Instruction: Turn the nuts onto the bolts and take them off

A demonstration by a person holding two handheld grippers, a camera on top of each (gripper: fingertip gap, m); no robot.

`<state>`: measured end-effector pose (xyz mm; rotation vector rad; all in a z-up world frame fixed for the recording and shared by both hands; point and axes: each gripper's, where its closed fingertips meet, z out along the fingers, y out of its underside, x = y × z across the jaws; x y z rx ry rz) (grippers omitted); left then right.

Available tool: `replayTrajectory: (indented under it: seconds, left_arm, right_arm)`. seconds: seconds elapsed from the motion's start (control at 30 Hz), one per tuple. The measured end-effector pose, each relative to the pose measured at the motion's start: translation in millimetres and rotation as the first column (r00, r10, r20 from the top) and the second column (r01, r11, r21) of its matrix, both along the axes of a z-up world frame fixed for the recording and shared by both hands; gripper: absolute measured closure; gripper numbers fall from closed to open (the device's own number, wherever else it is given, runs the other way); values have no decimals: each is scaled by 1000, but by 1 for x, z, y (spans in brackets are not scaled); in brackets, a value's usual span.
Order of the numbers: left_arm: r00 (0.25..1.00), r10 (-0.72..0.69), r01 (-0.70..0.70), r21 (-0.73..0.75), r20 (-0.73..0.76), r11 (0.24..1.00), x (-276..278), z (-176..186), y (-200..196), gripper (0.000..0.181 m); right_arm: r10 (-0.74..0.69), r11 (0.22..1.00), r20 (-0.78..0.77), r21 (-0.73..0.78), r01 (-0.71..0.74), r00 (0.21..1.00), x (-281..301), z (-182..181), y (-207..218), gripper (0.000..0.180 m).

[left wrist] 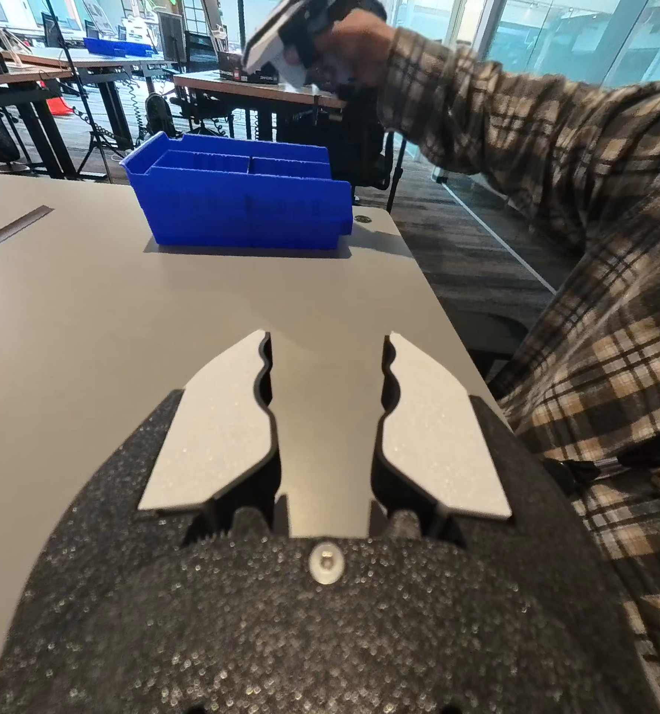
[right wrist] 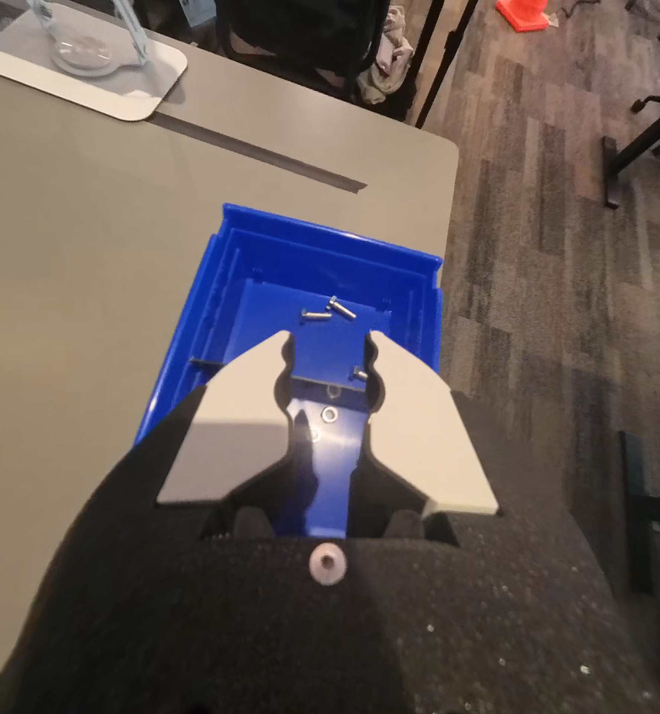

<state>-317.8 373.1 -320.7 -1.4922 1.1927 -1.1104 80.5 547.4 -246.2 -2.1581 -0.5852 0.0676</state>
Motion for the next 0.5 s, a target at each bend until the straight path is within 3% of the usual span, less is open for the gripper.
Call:
replayTrajectory:
  seconds: [0.13, 0.3, 0.5]
  left_arm:
    - [1000, 4, -4, 5, 4, 1000, -1, 2, 0, 127]
    - [1000, 13, -13, -2, 14, 1000, -3, 3, 3, 128]
    - [998, 61, -61, 11, 16, 998, -9, 8, 9, 128]
  right_arm:
    - [55, 998, -34, 25, -54, 998, -26, 8, -37, 142]
    - [248, 956, -128, 192, -221, 960, -113, 12, -95, 137]
    - [490, 841, -231, 379, -386, 840, -220, -35, -122, 137]
